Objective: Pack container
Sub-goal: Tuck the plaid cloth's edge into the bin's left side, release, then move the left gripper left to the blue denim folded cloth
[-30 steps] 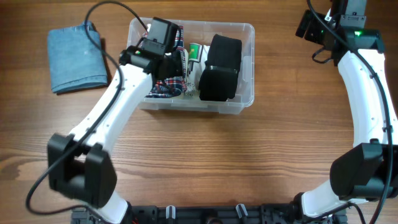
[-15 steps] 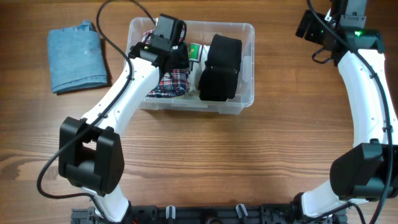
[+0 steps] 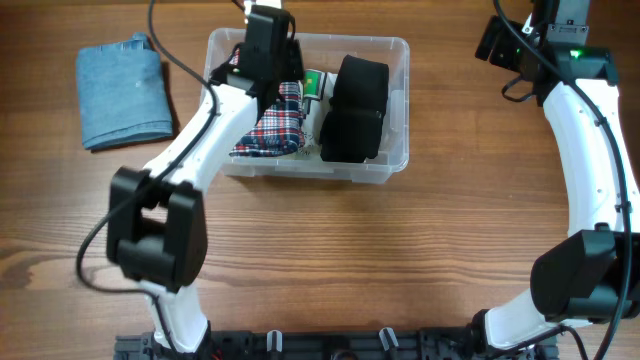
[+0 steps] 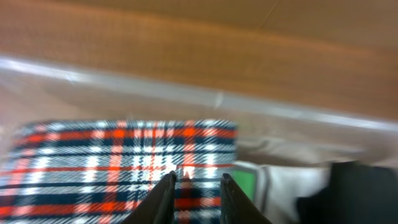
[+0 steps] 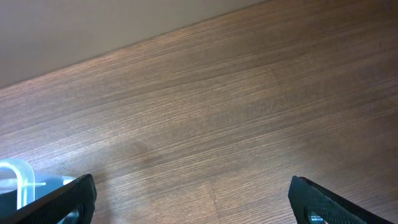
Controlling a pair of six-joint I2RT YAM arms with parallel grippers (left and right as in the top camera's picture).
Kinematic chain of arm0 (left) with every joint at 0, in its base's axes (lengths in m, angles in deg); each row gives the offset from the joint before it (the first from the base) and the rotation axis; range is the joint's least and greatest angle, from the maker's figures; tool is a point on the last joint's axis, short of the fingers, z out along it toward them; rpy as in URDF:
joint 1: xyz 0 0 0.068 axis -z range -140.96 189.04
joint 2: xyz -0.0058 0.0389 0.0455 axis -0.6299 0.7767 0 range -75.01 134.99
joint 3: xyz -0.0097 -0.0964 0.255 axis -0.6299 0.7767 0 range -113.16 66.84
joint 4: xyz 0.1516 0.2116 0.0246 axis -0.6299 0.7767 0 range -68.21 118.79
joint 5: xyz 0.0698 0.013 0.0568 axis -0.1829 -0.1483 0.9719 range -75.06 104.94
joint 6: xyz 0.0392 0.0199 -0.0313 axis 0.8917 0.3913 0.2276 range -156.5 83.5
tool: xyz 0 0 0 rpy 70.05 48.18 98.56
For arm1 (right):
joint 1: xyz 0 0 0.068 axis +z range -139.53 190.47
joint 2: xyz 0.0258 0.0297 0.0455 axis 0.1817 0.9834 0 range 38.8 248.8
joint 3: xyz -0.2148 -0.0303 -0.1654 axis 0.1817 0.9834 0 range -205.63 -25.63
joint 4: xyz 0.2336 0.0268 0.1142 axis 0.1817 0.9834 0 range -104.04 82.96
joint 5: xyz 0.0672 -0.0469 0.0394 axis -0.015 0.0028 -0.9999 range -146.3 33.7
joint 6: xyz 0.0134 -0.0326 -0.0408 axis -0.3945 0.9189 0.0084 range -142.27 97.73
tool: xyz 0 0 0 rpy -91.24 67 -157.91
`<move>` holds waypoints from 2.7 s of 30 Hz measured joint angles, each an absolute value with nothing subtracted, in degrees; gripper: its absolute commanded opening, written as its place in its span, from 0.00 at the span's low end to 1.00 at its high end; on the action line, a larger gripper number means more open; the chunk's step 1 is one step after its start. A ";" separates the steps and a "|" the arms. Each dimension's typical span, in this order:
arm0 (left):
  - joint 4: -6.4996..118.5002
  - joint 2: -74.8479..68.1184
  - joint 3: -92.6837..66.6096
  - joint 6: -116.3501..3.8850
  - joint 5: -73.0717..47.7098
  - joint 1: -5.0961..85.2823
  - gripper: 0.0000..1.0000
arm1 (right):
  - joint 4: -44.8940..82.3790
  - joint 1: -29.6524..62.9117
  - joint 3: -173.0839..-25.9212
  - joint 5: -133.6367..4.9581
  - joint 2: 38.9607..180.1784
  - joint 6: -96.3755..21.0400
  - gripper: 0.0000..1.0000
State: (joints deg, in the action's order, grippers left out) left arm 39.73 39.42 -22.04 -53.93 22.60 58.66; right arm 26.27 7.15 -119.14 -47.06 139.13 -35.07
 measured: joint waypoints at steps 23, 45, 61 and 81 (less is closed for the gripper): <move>68.88 19.14 -23.00 -53.49 17.07 57.66 0.14 | 26.27 7.15 -119.14 -47.08 139.13 -35.07 1.00; 82.46 30.15 -19.66 -53.97 14.42 51.69 0.13 | 26.27 7.15 -119.14 -47.08 139.13 -35.07 1.00; 82.04 17.50 -31.81 -54.60 18.92 49.42 1.00 | 26.27 7.15 -119.14 -47.08 139.13 -35.07 1.00; 65.43 38.83 -31.92 -55.26 26.86 21.63 0.04 | 26.27 7.15 -119.14 -47.08 139.13 -35.07 1.00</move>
